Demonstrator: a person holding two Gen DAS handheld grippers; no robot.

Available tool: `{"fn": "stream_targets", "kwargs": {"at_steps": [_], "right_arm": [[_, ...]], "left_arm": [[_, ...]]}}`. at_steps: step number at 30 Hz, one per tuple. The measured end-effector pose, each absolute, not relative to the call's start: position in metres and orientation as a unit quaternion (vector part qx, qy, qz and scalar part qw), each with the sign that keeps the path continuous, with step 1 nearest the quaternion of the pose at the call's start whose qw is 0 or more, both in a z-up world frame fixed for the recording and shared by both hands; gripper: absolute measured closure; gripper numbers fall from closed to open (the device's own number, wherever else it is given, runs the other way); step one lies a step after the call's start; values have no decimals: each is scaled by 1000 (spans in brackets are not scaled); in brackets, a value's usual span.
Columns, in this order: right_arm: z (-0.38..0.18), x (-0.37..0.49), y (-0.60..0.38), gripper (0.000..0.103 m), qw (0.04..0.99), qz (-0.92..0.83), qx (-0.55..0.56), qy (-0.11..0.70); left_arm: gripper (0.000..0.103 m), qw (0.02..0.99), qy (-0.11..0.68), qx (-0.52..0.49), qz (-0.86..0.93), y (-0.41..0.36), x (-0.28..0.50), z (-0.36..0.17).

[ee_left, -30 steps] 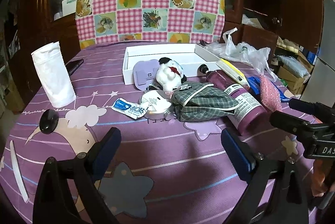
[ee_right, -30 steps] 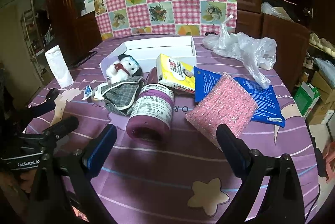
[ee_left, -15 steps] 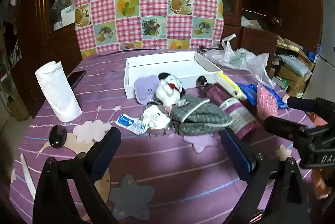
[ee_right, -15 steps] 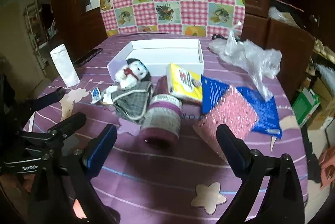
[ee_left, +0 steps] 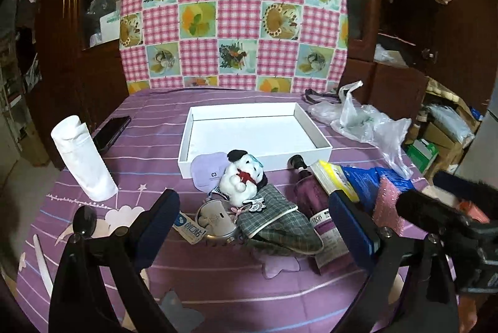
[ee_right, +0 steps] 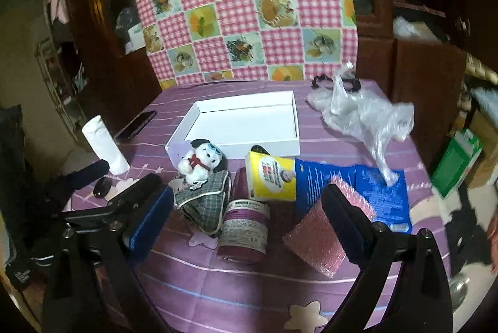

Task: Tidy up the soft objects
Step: 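Move the right tool toward the pink glittery scrub sponge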

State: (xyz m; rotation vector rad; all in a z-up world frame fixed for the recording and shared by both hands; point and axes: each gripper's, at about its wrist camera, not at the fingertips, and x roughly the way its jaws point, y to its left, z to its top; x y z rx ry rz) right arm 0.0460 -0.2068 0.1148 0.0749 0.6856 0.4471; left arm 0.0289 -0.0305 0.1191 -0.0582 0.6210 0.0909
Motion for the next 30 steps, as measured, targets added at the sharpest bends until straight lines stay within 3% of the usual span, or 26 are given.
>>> {"fn": "stream_targets", "kwargs": {"at_steps": [9,19,26,28,30], "right_arm": [[69,63,-234,12,885,230,125,386],[68,57,-239,12,902,189,133,365],[62,64,-261,23,878,213,214,370],[61,66,-262,30,870,227,227,374],[60,67,-260,30,867,229,226,381]], "left_arm": [[6,946,325,-23,11,-36,29,82],[6,936,349,-11,36,-38,27,72],[6,923,381,-13,40,-35,33,66],[6,920,390,-15,35,-36,34,63],[6,917,397,-17,26,-37,34,62]]}}
